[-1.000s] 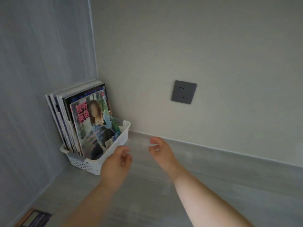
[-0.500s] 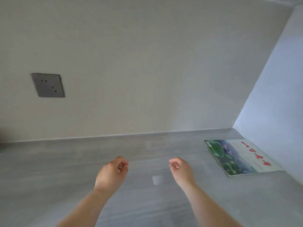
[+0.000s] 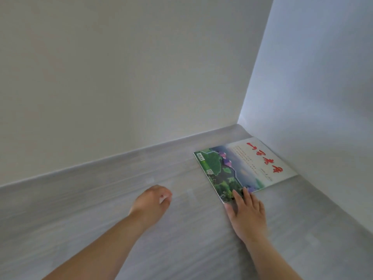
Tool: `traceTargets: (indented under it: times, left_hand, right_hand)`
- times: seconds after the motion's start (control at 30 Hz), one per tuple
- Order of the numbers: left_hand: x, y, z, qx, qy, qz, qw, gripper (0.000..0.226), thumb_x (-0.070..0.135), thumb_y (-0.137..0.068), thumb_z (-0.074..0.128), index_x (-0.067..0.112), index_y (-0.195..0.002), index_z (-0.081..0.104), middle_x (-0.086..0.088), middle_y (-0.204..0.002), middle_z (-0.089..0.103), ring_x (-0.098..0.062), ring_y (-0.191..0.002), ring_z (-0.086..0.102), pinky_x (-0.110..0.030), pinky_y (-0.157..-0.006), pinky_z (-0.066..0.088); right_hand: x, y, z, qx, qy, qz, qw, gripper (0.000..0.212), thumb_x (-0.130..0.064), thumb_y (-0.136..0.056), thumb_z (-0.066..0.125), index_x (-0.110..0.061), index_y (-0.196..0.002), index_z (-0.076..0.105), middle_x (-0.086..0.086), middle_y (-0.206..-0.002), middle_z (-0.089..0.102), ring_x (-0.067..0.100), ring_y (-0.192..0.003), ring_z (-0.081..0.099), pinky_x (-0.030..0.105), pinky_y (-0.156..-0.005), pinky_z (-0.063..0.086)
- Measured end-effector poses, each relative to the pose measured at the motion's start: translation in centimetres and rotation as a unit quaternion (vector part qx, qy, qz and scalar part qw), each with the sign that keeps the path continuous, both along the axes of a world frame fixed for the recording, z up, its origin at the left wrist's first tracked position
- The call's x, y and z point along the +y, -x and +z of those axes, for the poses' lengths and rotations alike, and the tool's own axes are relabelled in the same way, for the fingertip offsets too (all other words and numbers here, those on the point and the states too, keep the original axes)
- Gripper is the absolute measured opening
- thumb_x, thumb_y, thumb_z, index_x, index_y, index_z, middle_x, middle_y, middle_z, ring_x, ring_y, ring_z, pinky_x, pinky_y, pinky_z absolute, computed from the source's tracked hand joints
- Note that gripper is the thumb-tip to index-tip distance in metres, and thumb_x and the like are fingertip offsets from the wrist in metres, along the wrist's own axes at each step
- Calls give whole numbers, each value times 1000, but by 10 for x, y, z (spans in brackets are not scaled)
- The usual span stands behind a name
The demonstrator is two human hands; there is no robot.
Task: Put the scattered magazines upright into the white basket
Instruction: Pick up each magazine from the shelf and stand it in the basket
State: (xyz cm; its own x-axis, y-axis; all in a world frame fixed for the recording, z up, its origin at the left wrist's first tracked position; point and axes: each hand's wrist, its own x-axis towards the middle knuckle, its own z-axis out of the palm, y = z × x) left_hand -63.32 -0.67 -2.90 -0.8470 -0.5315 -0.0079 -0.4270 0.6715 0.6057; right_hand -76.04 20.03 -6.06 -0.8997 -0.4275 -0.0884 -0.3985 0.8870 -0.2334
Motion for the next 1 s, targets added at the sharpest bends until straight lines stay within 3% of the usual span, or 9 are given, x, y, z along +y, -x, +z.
traceTargets:
  times: [0.1, 0.2, 0.33, 0.5, 0.7, 0.77, 0.87, 0.93, 1.0]
  left_hand:
    - [7, 59, -10, -25, 25, -53, 998, 26, 27, -88, 48, 21, -112, 58, 0, -130, 49, -17, -121, 44, -22, -93, 33]
    - [11, 114, -14, -58, 32, -79, 995, 40, 27, -90, 46, 19, -129, 42, -5, -147, 27, -23, -135, 26, -35, -110, 22]
    - [7, 169, -20, -87, 22, -57, 994, 54, 34, -92, 39, 16, -139, 20, -7, -154, 12, -25, -141, 10, -42, -114, 12]
    - [4, 202, -31, -144, 78, -57, 985, 60, 40, -90, 41, 14, -139, 18, -9, -152, 19, -27, -140, 15, -42, -114, 14]
    - [-11, 203, -14, -190, 76, -41, 978, 80, 39, -73, 67, 10, -135, 25, -17, -142, 35, -35, -129, 33, -45, -106, 27]
    - [-13, 194, -6, -202, 60, -38, 977, 72, 33, -76, 67, 4, -130, 30, -18, -133, 44, -35, -120, 43, -40, -98, 36]
    - [-7, 162, 4, -116, 11, 2, 993, 31, 25, -89, 48, 5, -112, 42, -18, -106, 57, -35, -101, 54, -35, -79, 41]
    - [0, 130, 5, -47, -34, 20, 998, 9, 22, -93, 39, 13, -90, 41, -11, -81, 53, -31, -80, 53, -32, -66, 38]
    - [9, 95, 8, 18, -85, 33, 996, 22, 18, -93, 39, 23, -72, 34, -2, -64, 46, -23, -62, 47, -28, -51, 34]
  right_hand:
    - [0, 5, -11, 9, -4, 4, 1000, 58, -56, -89, 19, -31, -142, 12, 0, -156, 5, 19, -143, 2, 37, -116, 2]
    - [0, 8, -17, 15, -9, 6, 1000, 60, -58, -88, 18, -32, -142, 11, 0, -156, 4, 19, -143, 0, 38, -116, 0]
    - [2, 9, -19, 11, 15, 5, 1000, 61, -60, -87, 18, -32, -141, 11, 0, -156, 3, 19, -143, -3, 37, -115, -5]
    - [3, 9, -21, 2, 27, 7, 1000, 62, -61, -86, 18, -33, -141, 10, -2, -156, 1, 17, -142, -6, 35, -114, -9]
    - [5, 9, -22, -11, 54, 3, 998, 58, -57, -88, 21, -32, -140, 18, -2, -156, 4, 16, -142, -5, 34, -114, -10]
    - [4, 10, -21, -9, 67, -1, 998, 56, -56, -88, 23, -31, -138, 24, -2, -155, 9, 16, -142, -2, 34, -114, -8]
    - [4, 9, -18, -10, 84, -9, 996, 51, -52, -89, 27, -28, -135, 33, -3, -154, 16, 16, -142, 4, 35, -115, -3]
    - [5, 7, -13, -14, 85, -4, 996, 47, -48, -91, 29, -28, -134, 35, -3, -153, 18, 16, -141, 8, 34, -115, 0]
    - [7, 3, -6, -15, 108, 2, 994, 44, -41, -93, 33, -26, -134, 36, -1, -153, 20, 16, -141, 13, 32, -115, 6]
